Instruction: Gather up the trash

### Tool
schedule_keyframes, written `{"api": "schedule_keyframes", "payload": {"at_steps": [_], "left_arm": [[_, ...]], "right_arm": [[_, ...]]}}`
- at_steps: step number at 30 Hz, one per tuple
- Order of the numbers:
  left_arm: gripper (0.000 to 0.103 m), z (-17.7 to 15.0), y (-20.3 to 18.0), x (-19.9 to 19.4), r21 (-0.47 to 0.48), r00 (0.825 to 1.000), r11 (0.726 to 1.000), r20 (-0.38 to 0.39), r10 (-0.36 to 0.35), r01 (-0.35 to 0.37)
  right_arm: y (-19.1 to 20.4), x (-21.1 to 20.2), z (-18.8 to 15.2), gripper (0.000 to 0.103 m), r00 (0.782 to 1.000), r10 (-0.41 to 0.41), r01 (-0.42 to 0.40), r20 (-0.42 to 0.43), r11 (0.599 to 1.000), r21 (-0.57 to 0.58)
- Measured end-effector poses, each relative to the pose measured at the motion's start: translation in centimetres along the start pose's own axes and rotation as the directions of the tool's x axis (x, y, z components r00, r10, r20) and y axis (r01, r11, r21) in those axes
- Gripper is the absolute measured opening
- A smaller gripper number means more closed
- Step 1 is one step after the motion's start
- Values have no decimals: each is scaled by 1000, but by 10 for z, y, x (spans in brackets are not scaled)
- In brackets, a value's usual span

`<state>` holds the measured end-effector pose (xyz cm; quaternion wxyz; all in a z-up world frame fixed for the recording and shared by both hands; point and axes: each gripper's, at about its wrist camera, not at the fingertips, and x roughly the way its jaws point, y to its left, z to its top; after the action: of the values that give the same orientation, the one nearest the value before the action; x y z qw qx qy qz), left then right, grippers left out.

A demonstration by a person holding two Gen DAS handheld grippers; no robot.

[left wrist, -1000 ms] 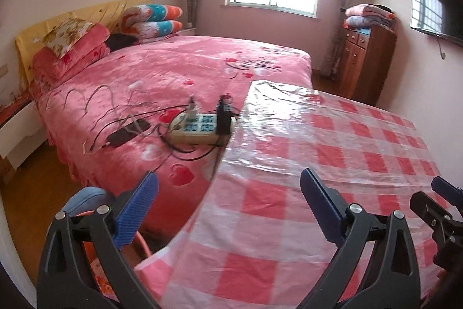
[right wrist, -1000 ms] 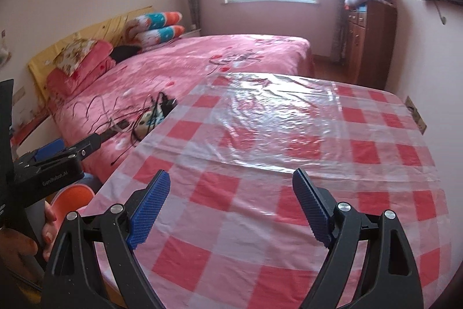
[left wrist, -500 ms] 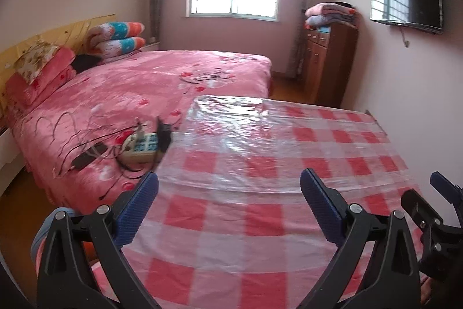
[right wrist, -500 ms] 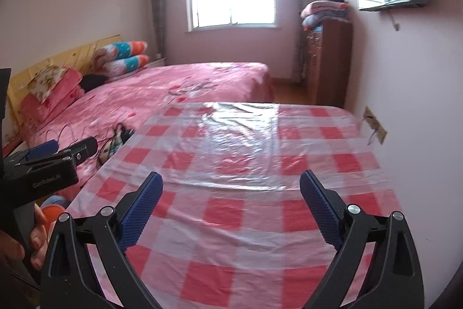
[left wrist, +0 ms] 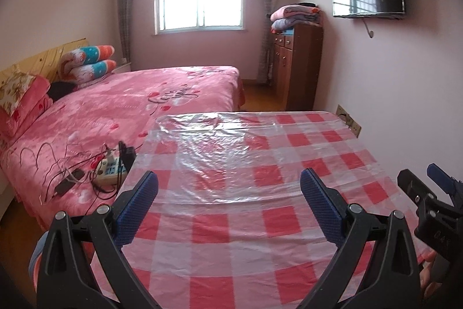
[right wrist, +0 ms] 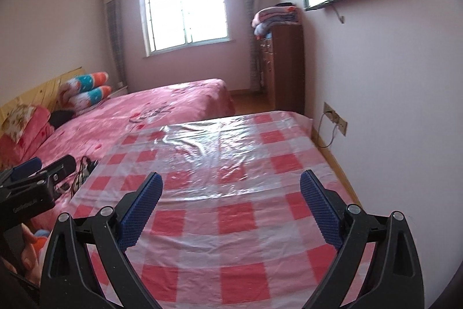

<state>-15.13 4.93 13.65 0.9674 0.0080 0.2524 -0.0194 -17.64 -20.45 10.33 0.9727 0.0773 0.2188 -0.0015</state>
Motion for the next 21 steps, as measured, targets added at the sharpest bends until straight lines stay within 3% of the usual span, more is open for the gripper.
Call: {"api": "schedule_keyframes", "payload": {"at_steps": [13,21], "left_arm": [[99,7,-21,-12,22,999,999,12,-33,33],[99,8,-27,-27,54,998,998,56,-38,35]], "right_arm": [[-29,-30,8,96,990,-68,65,128,997,29],[-31,-36,10,96,988,-69,66,141,997,27]]}}
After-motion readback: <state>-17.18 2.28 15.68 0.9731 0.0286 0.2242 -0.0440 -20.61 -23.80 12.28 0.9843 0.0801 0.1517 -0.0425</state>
